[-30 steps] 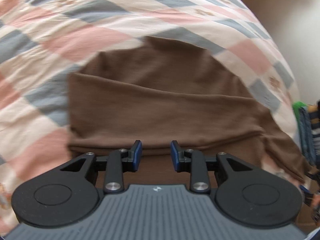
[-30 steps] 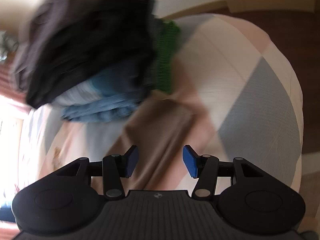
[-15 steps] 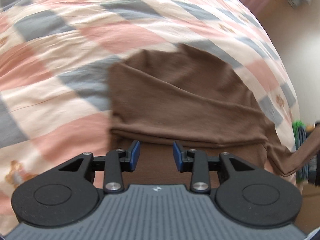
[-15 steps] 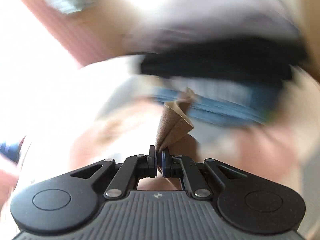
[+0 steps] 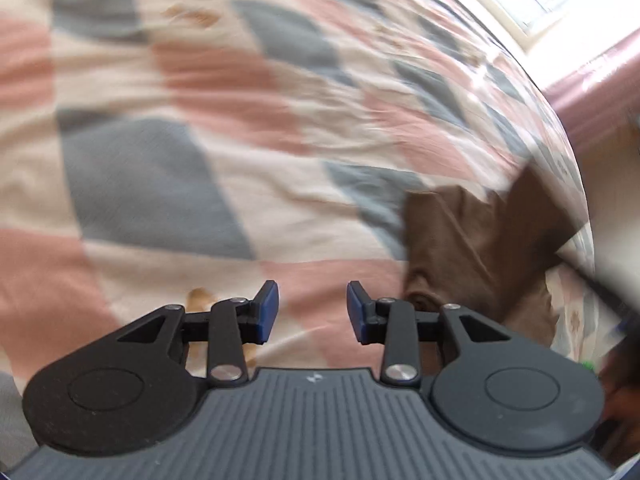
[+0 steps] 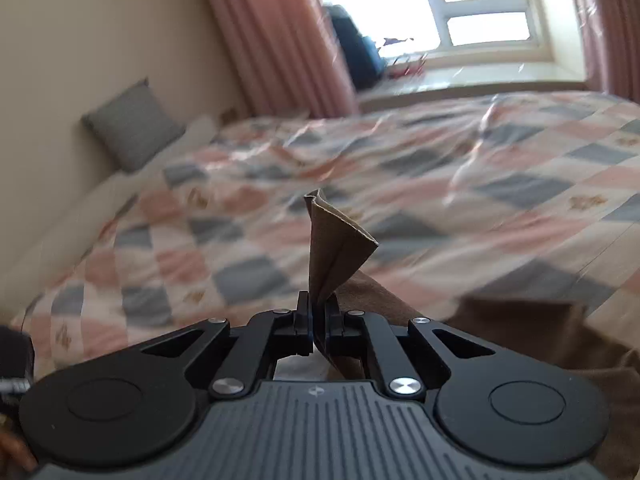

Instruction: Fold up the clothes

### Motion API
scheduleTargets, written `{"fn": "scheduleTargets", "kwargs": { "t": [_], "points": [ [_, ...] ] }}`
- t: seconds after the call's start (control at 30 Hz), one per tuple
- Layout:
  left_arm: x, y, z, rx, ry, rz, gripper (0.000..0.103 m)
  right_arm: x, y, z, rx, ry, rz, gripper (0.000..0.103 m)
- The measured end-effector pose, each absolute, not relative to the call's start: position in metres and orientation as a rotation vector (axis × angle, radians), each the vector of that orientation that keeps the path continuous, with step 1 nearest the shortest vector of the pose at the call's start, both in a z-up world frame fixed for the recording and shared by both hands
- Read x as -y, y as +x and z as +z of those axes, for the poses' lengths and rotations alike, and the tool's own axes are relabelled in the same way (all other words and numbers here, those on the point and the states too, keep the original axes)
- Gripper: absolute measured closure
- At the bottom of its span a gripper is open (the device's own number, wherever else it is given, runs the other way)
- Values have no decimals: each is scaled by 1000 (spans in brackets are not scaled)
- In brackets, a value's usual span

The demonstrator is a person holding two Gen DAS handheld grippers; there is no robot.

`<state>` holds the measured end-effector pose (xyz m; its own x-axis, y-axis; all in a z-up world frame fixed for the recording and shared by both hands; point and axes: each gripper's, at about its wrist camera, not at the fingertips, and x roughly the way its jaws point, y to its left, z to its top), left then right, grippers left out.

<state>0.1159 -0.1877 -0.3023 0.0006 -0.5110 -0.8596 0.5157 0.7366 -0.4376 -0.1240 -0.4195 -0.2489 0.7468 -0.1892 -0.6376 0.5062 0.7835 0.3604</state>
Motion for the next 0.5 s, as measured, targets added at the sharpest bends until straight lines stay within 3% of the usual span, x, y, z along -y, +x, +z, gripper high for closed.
{"fn": "scheduleTargets", "kwargs": {
  "t": [0.03, 0.07, 0.27, 0.4, 0.5],
  "points": [
    [184, 119, -308, -1372, -20, -800, 71, 411, -111, -268, -703, 562, -373, 63],
    [184, 121, -314, -1397, -43, -803, 70, 391, -103, -280, -786, 555, -379, 52],
    [220, 114, -338, -1486, -150, -884, 54, 379, -157, -296, -914, 608, -455, 49],
    [244, 108, -358, -1566, -196, -856, 54, 389, -208, -297, -977, 517, -611, 49],
    [249, 103, -366, -1599, -217, -839, 53, 388, -241, -304, -1077, 263, -744, 50]
  ]
}}
